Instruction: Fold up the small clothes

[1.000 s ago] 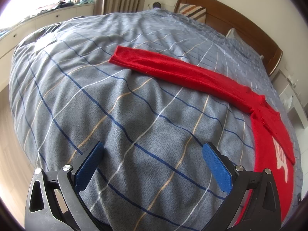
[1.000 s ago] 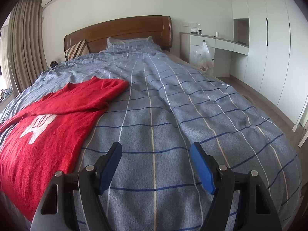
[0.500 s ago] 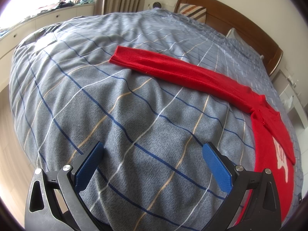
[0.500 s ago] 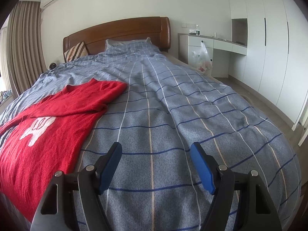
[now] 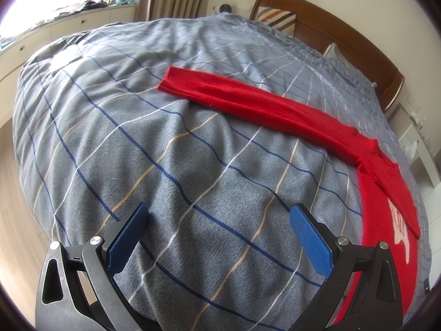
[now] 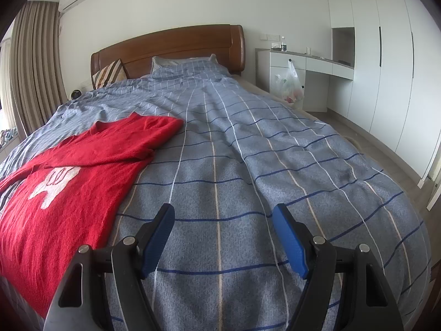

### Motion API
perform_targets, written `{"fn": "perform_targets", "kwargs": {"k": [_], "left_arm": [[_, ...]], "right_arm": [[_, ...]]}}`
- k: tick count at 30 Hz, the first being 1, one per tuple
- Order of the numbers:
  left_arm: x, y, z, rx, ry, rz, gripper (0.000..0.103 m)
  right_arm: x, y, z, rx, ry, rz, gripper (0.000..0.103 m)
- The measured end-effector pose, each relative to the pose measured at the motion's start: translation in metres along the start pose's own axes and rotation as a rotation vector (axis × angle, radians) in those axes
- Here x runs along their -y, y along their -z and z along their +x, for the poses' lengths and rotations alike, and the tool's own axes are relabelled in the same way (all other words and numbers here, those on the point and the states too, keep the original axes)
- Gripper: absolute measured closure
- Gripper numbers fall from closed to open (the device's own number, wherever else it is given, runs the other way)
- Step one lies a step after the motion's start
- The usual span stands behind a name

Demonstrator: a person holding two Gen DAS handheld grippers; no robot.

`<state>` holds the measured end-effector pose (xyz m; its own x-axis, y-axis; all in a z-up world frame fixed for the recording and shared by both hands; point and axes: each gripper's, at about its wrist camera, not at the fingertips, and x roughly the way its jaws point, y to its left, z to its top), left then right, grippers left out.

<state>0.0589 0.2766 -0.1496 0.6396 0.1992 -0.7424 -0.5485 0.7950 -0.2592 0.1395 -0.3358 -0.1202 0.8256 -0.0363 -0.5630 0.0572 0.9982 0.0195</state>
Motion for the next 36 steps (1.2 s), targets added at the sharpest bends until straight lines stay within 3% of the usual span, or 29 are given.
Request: {"fn": "perform_targets", "kwargs": {"k": [36], "left_arm": [[-0.003, -0.0003, -0.0003, 0.003, 0.01, -0.012, 0.001]], "right_arm": [[-0.0029, 0.0024, 0.0024, -0.004, 0.001, -0.01, 0.03]]}}
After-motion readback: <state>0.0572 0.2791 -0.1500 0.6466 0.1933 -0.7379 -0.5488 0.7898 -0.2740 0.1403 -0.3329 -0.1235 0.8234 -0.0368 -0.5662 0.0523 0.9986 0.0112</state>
